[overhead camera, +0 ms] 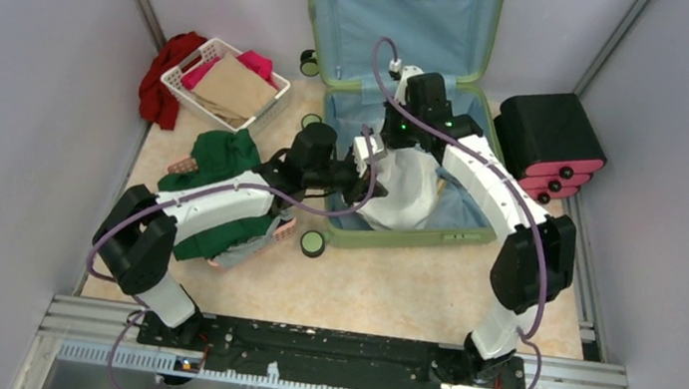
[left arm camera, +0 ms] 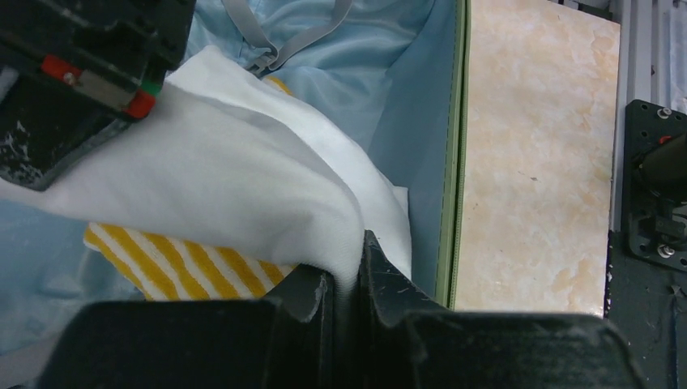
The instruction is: Open, take out, and arrange the luggage
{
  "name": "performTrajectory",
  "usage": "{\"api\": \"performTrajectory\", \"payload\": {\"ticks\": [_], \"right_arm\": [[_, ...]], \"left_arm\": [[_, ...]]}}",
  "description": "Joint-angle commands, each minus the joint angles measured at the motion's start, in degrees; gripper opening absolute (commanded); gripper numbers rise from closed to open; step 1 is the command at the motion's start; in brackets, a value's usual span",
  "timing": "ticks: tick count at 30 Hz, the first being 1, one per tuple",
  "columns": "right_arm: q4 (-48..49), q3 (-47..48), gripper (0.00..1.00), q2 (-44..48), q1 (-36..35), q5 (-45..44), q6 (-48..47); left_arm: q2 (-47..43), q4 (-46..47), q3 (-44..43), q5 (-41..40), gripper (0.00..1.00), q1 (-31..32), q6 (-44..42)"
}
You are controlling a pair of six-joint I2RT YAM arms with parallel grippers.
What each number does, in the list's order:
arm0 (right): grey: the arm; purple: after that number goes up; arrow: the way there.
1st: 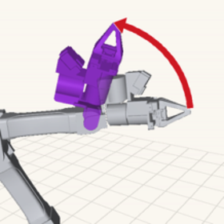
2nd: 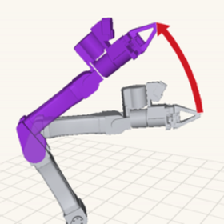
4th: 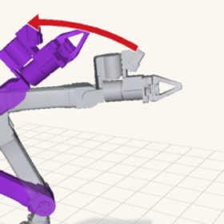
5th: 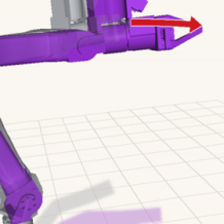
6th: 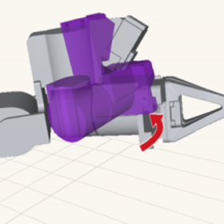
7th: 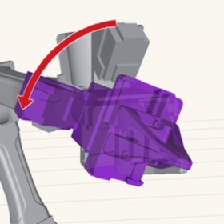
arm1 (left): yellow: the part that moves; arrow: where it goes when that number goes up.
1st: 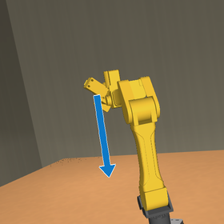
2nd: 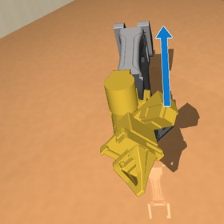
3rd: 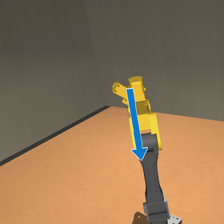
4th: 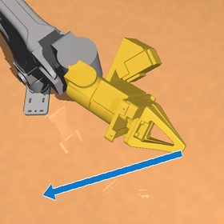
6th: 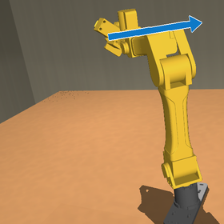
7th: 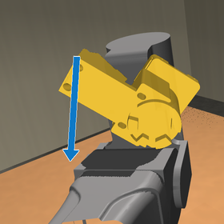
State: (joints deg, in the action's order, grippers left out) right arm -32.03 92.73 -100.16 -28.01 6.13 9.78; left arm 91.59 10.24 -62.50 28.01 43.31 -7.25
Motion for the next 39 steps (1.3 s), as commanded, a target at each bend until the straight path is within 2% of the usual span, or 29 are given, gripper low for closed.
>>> {"api": "performTrajectory", "payload": {"ticks": [1, 9, 17, 33, 39], "right_arm": [[10.43, -0.29, 0.00, 8.27, -0.13, -3.35, -2.21], [10.93, 6.24, 0.00, 9.70, -0.17, -2.64, 0.80], [11.01, 11.18, 0.00, 7.06, -3.30, -2.08, 3.21], [12.87, 25.60, 0.00, -6.69, -17.32, -6.99, 2.52], [13.29, 31.36, 0.00, -13.10, -20.04, -8.36, 2.52]], "left_arm": [[-3.53, 0.42, -1.07, -0.62, 0.00, 0.55, 3.18], [-8.41, -2.77, -3.27, -6.35, 0.00, 0.46, 13.16], [-15.47, -9.59, -2.50, -11.31, 0.00, 0.29, 17.40], [-34.47, -29.64, 1.31, -30.12, 0.00, 0.02, 29.30], [-42.97, -32.19, 8.86, -36.23, 0.00, 0.02, 33.50]]}}
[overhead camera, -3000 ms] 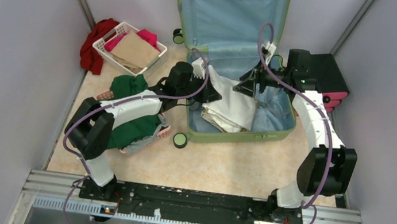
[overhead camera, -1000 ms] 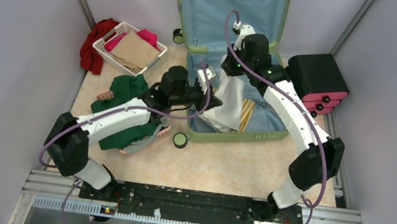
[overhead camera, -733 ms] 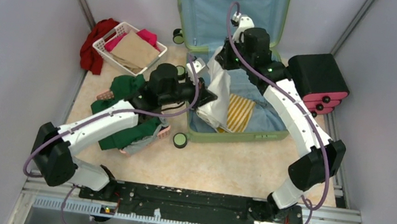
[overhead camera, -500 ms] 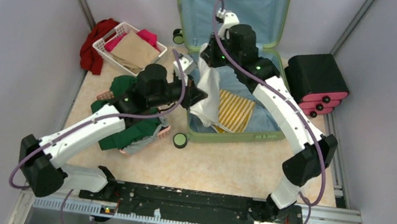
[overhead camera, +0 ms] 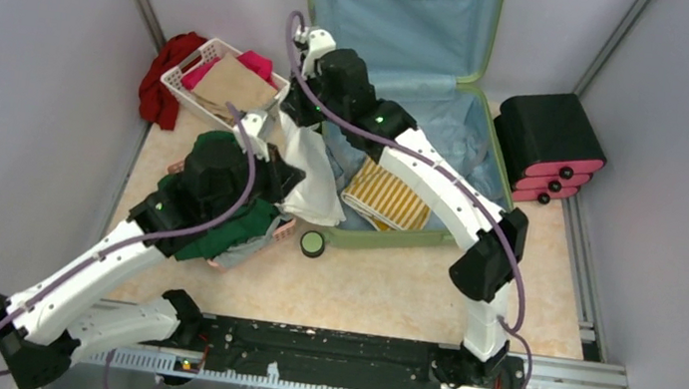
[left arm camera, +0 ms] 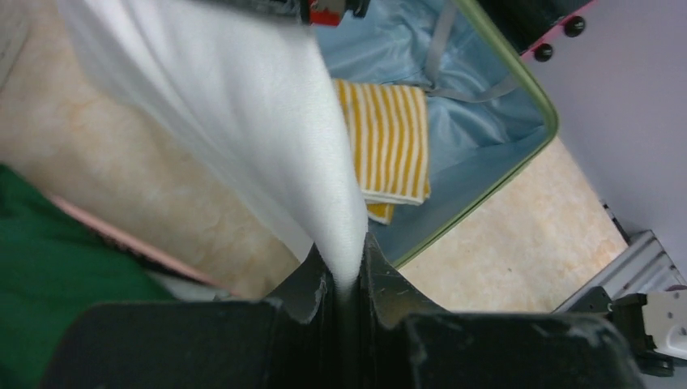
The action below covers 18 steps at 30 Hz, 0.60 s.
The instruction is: Open, take out, and arrange the luggage
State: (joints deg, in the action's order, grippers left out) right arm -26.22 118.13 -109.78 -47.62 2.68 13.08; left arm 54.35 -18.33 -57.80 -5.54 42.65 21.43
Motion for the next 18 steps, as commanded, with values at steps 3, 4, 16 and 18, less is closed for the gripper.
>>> {"api": "performTrajectory", "payload": {"ticks": [3, 4, 16, 18], "right_arm": [[7.22, 8.86, 0.00, -7.14, -1.67, -5.20, -0.88], [7.11, 9.79, 0.00, -8.13, -2.04, -5.22, -1.02], [8.57, 19.91, 0.00, -18.38, -5.48, -6.33, -0.75], [8.96, 21.62, 0.00, -20.08, -5.91, -6.33, -0.69]], "left_arm": [[-9.48, -5.55, 6.27, -7.11, 0.00, 0.68, 7.05], [-10.65, -6.36, 6.49, -8.35, 0.00, 0.68, 7.46], [-13.09, -16.95, 6.10, -21.66, 0.00, 0.59, 11.29], [-13.57, -18.41, 6.56, -23.60, 0.00, 0.59, 11.93]]}}
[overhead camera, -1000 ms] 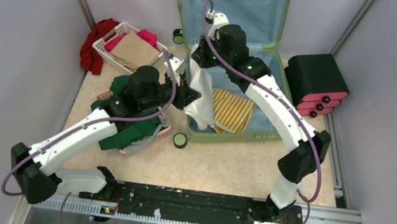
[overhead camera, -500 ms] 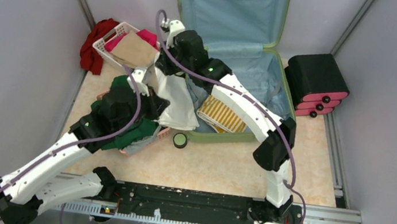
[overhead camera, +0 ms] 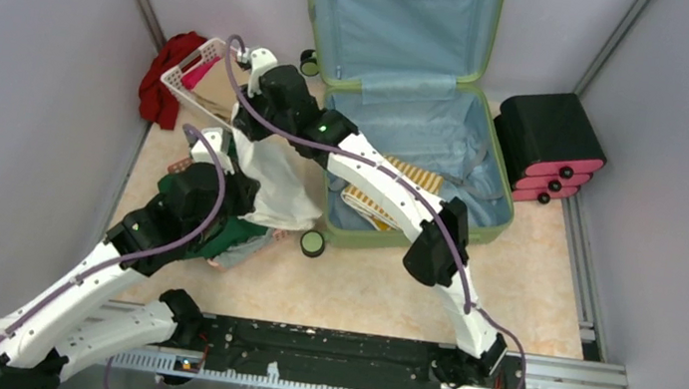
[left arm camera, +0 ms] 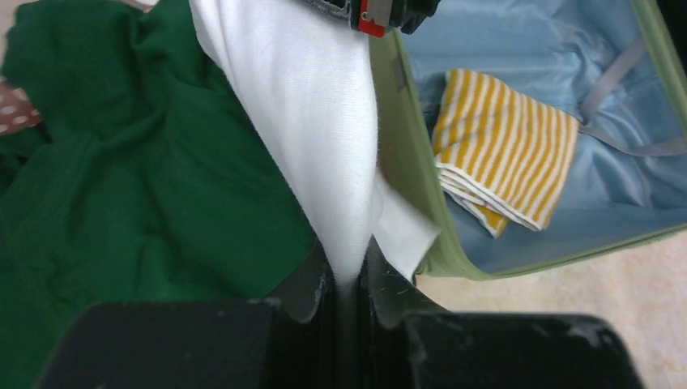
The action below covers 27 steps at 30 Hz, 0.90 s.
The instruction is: Open, take out, and arrange the luggage
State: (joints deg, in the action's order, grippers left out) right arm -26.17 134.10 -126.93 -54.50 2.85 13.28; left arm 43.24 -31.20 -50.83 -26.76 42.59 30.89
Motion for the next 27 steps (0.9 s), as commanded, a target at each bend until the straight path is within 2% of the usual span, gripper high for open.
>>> {"api": "performTrajectory", "payload": {"ticks": [1, 15, 21, 27], "right_arm": [[9.18, 6.24, 0.00, -3.78, 0.68, -6.60, -0.95], [12.71, 10.11, 0.00, -11.58, -1.92, -5.99, -1.60], [14.18, 10.31, 0.00, -13.47, -3.11, -4.54, -0.53], [15.22, 12.01, 0.06, -16.41, -4.30, -3.37, 1.07]], "left_arm": [[-2.81, -6.12, -0.08, -3.36, 0.00, 0.65, 2.84], [-8.79, -12.04, 5.21, -10.96, 0.00, 0.65, 12.11], [-9.67, -18.07, 7.01, -12.86, 0.00, 0.65, 21.59], [-11.95, -21.01, 9.60, -13.87, 0.00, 0.65, 29.48]]}}
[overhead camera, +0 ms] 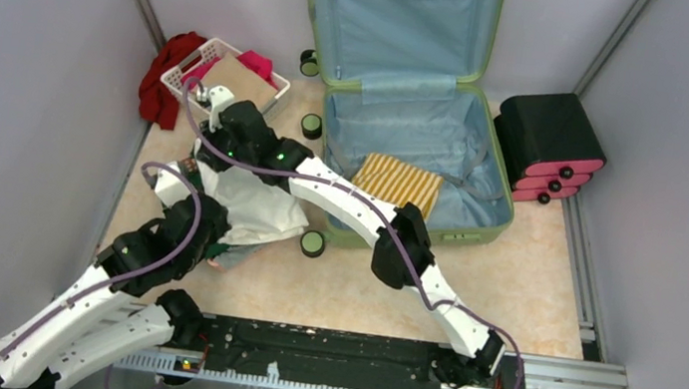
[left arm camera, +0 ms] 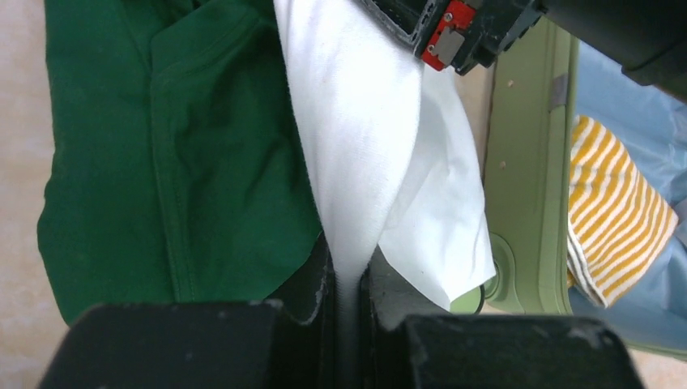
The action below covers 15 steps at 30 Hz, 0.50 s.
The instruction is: Open, take out, and arrange the luggage
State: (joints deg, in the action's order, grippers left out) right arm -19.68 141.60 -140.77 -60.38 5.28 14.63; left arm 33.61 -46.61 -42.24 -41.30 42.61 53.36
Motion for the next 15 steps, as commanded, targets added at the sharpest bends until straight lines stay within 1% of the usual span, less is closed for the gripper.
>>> {"api": "performTrajectory", "payload": {"ticks": [1, 4, 7, 9, 10, 11, 13, 14, 15], "right_arm": [[8.82, 4.73, 0.07, -2.99, 1.39, -5.64, -0.23], [9.12, 5.19, 0.10, -4.15, 1.19, -5.51, -0.04], [9.00, 5.49, 0.21, -5.05, 1.09, -3.79, 0.17], [8.83, 5.64, 0.30, -5.52, 1.14, -2.74, 0.18], [8.63, 5.66, 0.34, -5.56, 1.17, -2.12, 0.13], [8.41, 5.75, 0.40, -5.57, 1.14, -1.61, 0.01], [7.75, 6.21, 0.50, -5.35, 1.14, -0.34, -0.44], [7.28, 6.35, 0.55, -5.00, 1.14, 0.44, -0.93], [6.62, 6.53, 0.59, -4.64, 1.16, 1.09, -1.31]], "left_arm": [[-2.47, -6.04, 1.28, 0.49, 0.00, 0.63, 8.06], [-2.56, -7.56, 2.07, -0.28, 0.00, 0.63, 10.97], [-2.52, -9.43, 3.19, -0.97, 0.00, 0.63, 14.59], [-2.49, -11.83, 3.85, -1.44, 0.00, 0.63, 18.93], [-2.45, -13.56, 4.05, -1.56, 0.03, 0.68, 21.34], [-2.29, -15.62, 4.03, -1.59, 0.09, 0.64, 24.46], [-1.66, -20.74, 3.60, -1.26, 0.33, 0.63, 32.17], [-1.30, -23.69, 2.98, -0.98, 0.47, 0.63, 35.38], [-0.94, -26.26, 1.82, -0.69, 0.58, 0.63, 37.70]]}}
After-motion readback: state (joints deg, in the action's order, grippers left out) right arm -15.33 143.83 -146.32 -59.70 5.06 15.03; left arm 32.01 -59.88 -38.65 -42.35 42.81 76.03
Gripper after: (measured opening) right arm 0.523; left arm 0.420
